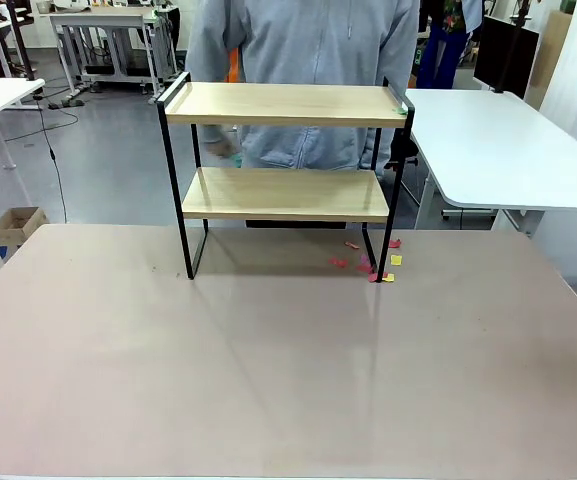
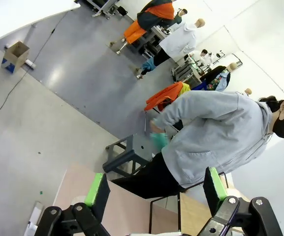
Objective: Clean the shelf.
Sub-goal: Hand the Duster back to the human.
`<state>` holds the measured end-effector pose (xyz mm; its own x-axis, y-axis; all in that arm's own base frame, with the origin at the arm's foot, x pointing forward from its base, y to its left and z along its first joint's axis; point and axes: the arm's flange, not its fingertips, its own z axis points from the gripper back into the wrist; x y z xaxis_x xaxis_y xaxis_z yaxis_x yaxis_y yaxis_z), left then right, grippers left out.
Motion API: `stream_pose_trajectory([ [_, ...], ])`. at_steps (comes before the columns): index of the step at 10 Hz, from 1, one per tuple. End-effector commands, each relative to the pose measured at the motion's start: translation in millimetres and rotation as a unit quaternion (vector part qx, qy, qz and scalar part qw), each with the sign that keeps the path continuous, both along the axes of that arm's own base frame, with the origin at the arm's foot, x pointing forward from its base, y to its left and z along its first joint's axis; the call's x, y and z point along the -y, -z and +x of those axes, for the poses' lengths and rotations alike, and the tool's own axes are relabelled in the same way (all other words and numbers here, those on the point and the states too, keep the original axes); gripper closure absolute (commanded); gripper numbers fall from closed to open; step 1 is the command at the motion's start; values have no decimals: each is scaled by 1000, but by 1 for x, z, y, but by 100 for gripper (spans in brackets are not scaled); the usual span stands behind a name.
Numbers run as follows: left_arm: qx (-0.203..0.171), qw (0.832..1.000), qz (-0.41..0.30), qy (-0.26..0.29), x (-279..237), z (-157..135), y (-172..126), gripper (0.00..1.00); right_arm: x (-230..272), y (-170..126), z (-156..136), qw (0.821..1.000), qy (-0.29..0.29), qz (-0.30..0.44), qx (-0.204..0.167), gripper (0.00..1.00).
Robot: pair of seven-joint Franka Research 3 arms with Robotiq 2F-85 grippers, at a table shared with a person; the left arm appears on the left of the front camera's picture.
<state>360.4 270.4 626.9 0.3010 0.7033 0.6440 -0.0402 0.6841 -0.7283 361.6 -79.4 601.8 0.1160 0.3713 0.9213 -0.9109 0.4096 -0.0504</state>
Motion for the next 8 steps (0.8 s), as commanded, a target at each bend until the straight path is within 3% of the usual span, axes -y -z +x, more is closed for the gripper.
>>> stream_pose_trajectory([
  [1, -2, 1000, -2, -2, 1, -3, -1, 0, -1, -3, 1, 1000, 2, 9, -1, 0],
  [8, -2, 1000, -2, -2, 1, -3, -1, 0, -1, -3, 1, 1000, 2, 9, -1, 0],
])
